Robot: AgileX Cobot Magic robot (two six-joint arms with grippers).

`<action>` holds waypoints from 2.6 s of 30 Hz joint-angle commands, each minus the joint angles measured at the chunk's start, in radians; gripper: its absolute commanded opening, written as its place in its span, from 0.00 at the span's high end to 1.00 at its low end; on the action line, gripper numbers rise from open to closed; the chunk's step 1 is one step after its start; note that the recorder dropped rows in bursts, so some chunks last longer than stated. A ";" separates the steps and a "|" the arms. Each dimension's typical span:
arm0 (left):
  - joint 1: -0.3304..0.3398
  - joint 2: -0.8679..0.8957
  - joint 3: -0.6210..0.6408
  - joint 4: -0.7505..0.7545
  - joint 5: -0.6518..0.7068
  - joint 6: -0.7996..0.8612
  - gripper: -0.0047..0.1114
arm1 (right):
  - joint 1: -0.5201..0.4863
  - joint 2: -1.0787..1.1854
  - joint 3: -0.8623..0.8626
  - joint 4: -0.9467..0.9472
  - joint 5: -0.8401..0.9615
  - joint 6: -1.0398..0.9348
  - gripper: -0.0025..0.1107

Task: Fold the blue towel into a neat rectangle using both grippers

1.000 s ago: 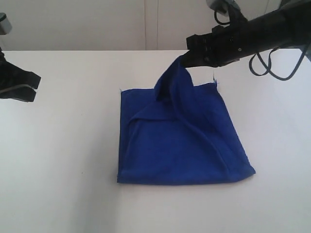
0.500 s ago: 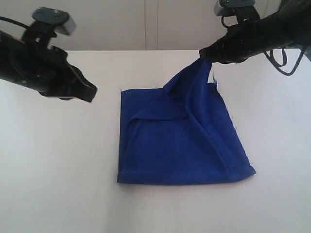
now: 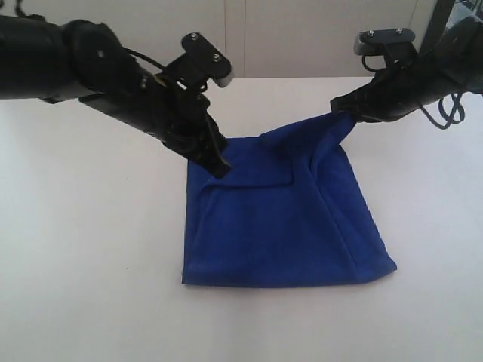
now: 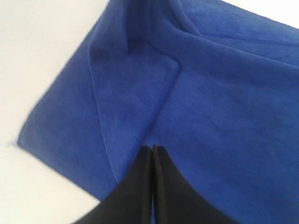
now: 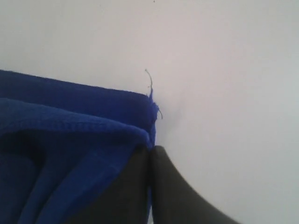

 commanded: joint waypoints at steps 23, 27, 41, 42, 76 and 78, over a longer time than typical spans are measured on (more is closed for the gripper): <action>-0.163 0.397 -0.222 0.114 -0.344 0.067 0.71 | -0.006 0.047 0.001 -0.003 0.004 0.017 0.98; -0.163 0.413 -0.222 0.114 -0.359 0.049 0.55 | -0.006 0.047 0.001 -0.003 0.004 0.017 0.98; -0.163 0.478 -0.222 0.114 -0.467 0.011 0.53 | -0.006 0.047 0.001 -0.003 0.004 0.017 0.98; -0.163 0.481 -0.222 0.114 -0.467 0.011 0.53 | -0.006 0.047 0.001 -0.003 0.004 0.017 0.98; -0.158 0.415 -0.222 0.114 -0.478 0.046 0.96 | -0.006 0.047 0.001 -0.003 0.008 0.017 0.98; -0.141 0.376 -0.222 0.095 -0.414 0.045 0.96 | -0.006 0.047 0.001 -0.003 0.010 0.017 0.98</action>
